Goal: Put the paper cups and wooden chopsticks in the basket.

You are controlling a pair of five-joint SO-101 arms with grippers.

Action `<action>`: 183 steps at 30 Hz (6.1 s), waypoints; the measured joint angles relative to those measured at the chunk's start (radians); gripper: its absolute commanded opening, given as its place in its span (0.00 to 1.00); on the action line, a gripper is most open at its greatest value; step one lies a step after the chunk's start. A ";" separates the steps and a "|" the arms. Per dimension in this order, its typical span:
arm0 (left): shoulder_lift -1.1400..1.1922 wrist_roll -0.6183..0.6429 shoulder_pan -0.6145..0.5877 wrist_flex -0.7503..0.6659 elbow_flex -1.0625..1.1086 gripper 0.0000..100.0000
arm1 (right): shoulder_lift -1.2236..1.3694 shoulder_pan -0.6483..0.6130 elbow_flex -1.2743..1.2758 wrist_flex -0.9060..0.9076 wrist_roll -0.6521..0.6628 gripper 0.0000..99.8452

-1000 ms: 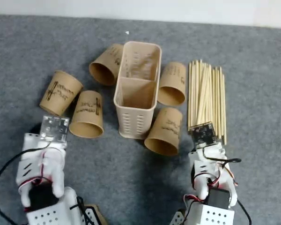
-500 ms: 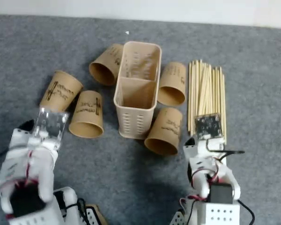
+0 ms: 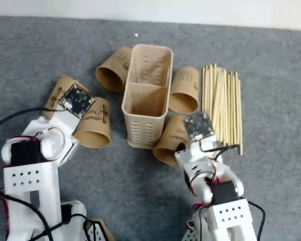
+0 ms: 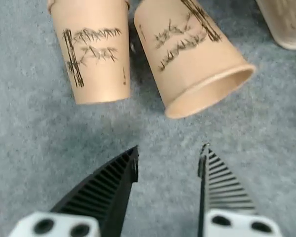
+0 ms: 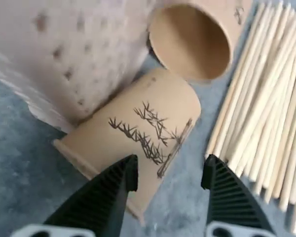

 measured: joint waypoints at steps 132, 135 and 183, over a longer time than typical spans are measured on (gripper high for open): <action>0.910 0.577 0.574 0.347 -1.587 0.00 | 0.189 0.324 -0.238 0.003 0.063 0.00; 1.080 0.644 0.595 0.397 -1.728 0.00 | 0.189 0.324 -0.226 0.003 0.060 0.00; 1.051 0.338 -0.288 0.419 -1.327 0.21 | 0.189 0.324 -0.226 0.003 0.060 0.00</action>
